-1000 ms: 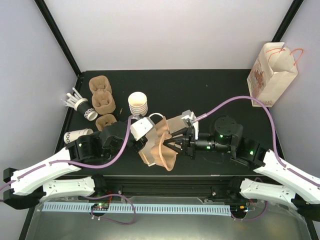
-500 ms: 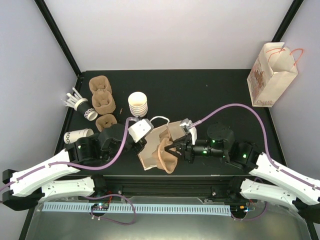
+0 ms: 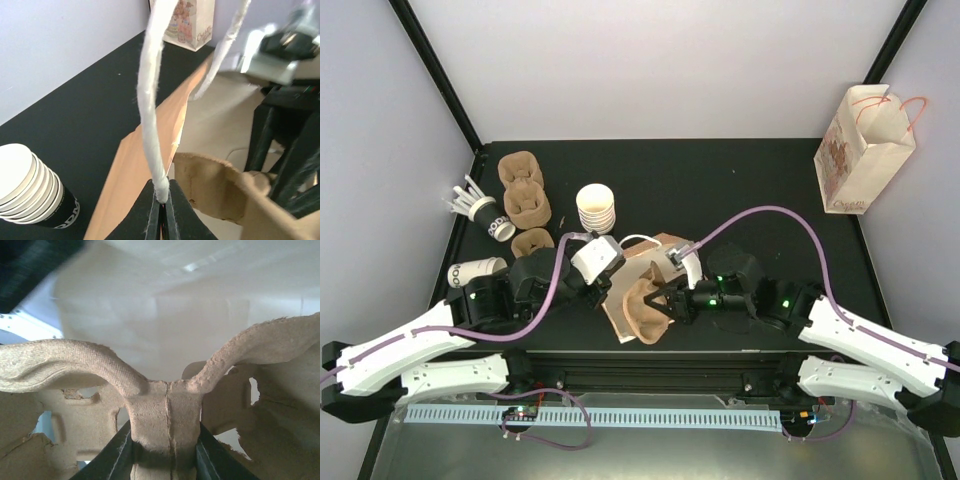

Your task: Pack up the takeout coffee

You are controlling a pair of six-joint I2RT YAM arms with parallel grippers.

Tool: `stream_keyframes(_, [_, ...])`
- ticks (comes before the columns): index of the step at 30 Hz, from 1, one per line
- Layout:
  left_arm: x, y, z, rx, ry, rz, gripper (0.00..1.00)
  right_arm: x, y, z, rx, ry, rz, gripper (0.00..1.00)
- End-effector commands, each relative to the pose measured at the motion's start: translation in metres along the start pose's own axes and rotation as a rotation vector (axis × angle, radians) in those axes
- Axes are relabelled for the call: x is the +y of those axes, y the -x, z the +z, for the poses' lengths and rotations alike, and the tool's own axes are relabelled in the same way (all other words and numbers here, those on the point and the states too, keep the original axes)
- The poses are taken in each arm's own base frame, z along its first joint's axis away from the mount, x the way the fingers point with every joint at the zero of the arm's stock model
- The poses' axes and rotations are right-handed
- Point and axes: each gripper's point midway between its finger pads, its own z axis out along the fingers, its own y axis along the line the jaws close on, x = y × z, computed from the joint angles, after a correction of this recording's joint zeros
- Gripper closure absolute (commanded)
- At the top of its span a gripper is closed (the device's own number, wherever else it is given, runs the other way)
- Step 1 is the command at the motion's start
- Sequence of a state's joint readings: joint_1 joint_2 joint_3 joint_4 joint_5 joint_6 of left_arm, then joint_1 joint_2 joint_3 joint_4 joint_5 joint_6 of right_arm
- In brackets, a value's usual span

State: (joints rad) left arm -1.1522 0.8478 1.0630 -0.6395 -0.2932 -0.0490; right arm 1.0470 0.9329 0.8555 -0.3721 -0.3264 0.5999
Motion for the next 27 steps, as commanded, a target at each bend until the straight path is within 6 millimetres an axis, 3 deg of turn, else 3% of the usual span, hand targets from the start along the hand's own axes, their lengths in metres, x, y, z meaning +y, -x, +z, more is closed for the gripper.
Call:
stream_keyframes(1, [-0.003, 0.023, -0.014, -0.097, -0.045, -0.061, 0.99, -0.027, -0.011, 0.005, 0.037, -0.119, 0.009, 0.78])
stream_keyframes(11, [-0.021, 0.021, -0.008, -0.086, -0.138, -0.071, 0.99, -0.055, -0.021, 0.018, 0.103, -0.256, 0.018, 0.78])
stream_keyframes(20, [-0.041, 0.030, -0.002, -0.121, -0.243, -0.159, 0.99, -0.063, -0.011, 0.024, 0.070, -0.380, -0.012, 0.78])
stream_keyframes(27, [-0.032, 0.025, 0.004, -0.088, -0.183, -0.184, 0.98, -0.056, 0.007, 0.002, -0.067, -0.401, -0.081, 0.78])
